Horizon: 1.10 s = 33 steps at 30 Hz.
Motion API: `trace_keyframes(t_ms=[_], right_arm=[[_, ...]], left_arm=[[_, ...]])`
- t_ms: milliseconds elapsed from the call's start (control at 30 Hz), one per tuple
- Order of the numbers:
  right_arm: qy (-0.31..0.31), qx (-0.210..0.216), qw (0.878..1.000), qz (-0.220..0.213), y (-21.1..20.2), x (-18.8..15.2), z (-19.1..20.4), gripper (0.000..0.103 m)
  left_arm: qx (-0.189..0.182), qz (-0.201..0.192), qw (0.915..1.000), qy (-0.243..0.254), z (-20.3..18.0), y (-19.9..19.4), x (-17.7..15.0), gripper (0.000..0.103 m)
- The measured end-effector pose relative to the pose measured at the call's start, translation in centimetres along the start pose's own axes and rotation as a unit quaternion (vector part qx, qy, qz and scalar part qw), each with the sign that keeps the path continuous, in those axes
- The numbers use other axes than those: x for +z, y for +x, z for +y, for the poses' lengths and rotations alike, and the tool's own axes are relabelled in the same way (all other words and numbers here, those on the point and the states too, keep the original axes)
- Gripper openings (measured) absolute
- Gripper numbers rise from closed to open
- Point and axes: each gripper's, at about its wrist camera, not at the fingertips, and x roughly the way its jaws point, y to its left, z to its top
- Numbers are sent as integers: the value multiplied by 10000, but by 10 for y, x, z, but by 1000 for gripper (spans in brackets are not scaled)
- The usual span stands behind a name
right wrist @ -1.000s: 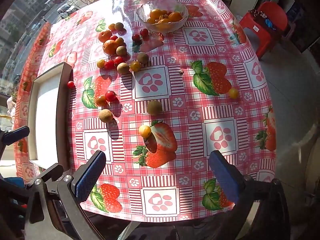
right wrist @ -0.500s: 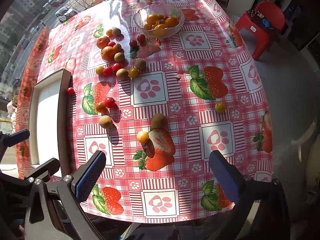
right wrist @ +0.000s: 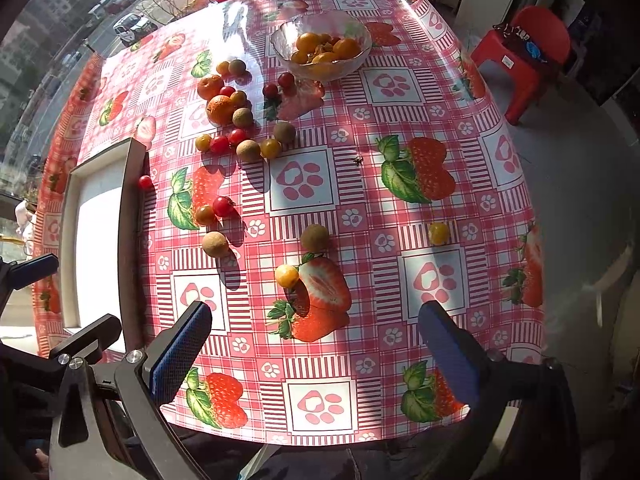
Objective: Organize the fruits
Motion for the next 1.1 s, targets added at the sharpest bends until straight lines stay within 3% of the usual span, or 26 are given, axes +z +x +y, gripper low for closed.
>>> trace_keyframes(t_ms=[1100], right_arm=[[-20,-81,10000,34,0,3,-22,103]], left_arm=[[2,110,9996,-269,-4,11,18,103]])
